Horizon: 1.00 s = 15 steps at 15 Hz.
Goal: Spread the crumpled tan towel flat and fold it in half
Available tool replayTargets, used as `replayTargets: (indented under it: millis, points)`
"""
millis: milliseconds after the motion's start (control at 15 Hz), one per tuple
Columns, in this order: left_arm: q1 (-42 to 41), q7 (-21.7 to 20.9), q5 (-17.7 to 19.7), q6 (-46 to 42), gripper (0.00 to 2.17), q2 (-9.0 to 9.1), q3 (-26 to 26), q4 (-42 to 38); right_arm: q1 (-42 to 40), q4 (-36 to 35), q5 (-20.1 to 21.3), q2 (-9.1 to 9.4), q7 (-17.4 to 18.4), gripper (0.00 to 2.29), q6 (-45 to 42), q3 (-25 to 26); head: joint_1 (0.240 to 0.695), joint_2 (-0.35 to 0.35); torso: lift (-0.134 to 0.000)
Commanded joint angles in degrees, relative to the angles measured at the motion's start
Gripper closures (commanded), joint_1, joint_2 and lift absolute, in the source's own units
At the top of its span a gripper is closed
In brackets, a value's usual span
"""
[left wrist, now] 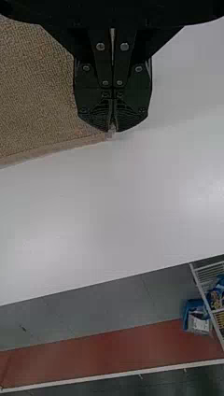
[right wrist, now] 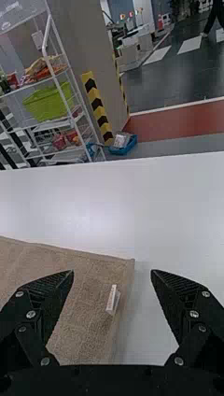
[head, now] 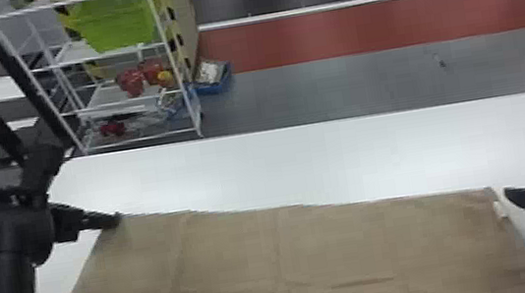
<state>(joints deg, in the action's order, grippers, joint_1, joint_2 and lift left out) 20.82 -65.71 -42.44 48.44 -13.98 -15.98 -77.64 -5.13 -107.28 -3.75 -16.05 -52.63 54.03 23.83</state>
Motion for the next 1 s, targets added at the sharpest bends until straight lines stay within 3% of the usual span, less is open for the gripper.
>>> replayTargets:
  millis: [0,333,933]
  points:
    - [-1.22,-0.3,-0.01,0.03,1.82,0.0,-0.1,-1.37,3.37,5.15,2.96,-0.3,0.51,0.32,-0.81,-2.38,0.695,0.077,-0.123]
    - [-2.63,-0.56,-0.1,-0.14,1.82,0.27,-0.1,-2.87,9.79,14.29,7.88,0.05,2.27,0.34,-4.68,-7.92,0.695,0.074,-0.123]
    - [-2.54,-0.3,-0.19,-0.32,1.82,0.18,-0.01,-2.87,10.14,14.47,8.49,-0.48,1.21,0.46,-3.27,-9.32,0.695,0.094,-0.123]
